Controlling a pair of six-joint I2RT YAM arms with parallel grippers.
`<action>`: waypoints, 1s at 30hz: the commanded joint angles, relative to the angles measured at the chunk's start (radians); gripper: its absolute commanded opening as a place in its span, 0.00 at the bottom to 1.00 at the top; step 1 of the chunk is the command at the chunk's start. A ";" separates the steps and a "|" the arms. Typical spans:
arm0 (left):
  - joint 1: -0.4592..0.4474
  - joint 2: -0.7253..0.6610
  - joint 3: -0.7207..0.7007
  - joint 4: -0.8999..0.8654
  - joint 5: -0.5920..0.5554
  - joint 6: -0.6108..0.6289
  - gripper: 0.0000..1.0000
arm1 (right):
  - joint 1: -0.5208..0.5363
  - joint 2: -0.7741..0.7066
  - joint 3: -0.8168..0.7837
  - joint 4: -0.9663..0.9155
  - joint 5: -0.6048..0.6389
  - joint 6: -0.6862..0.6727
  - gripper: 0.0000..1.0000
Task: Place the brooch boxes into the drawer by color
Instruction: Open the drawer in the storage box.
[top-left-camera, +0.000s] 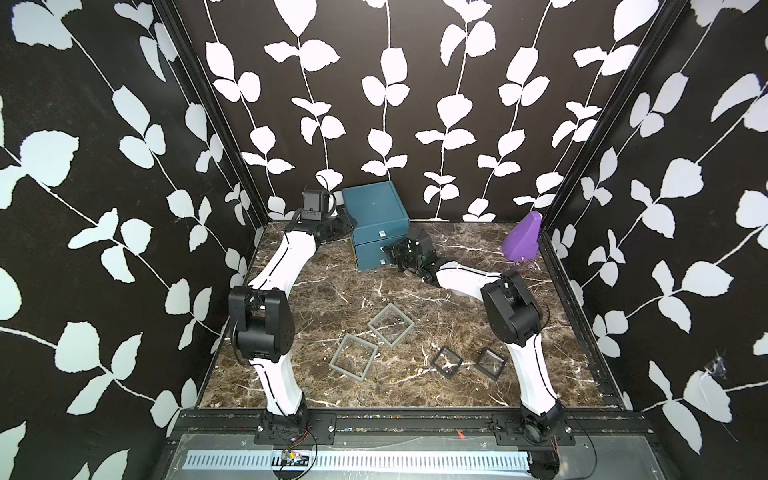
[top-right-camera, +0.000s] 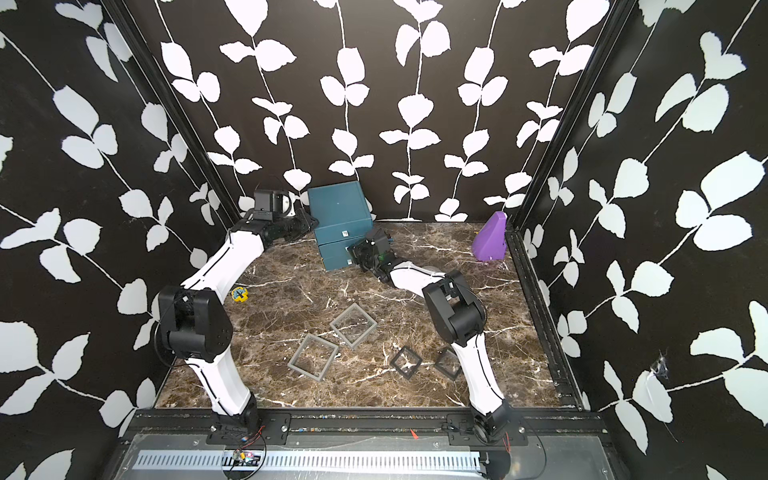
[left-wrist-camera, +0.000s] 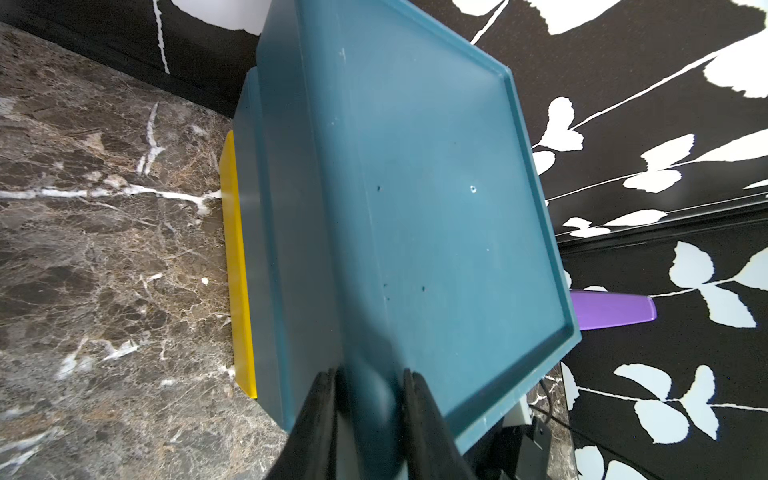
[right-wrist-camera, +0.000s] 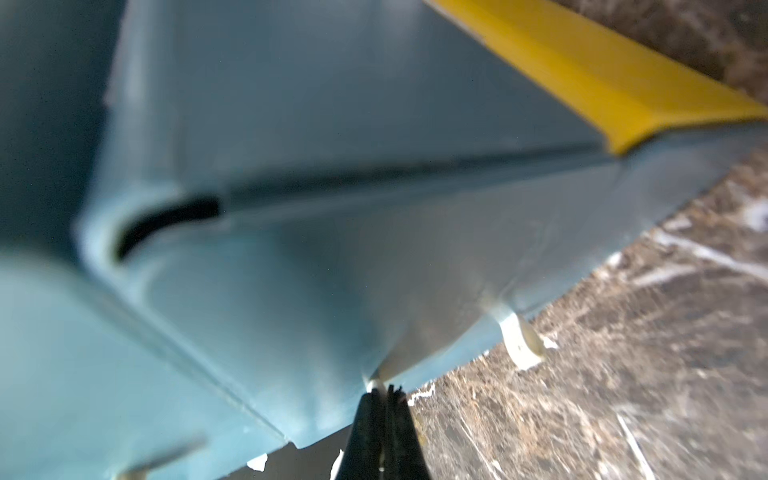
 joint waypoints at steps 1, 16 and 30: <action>-0.016 -0.017 -0.011 -0.091 0.042 0.027 0.23 | 0.008 -0.082 -0.071 0.010 -0.011 0.063 0.00; -0.016 -0.015 -0.007 -0.092 0.042 0.028 0.22 | 0.031 -0.303 -0.380 -0.003 -0.013 0.111 0.00; -0.015 -0.014 0.002 -0.098 0.035 0.031 0.22 | 0.039 -0.377 -0.419 -0.085 -0.009 0.099 0.00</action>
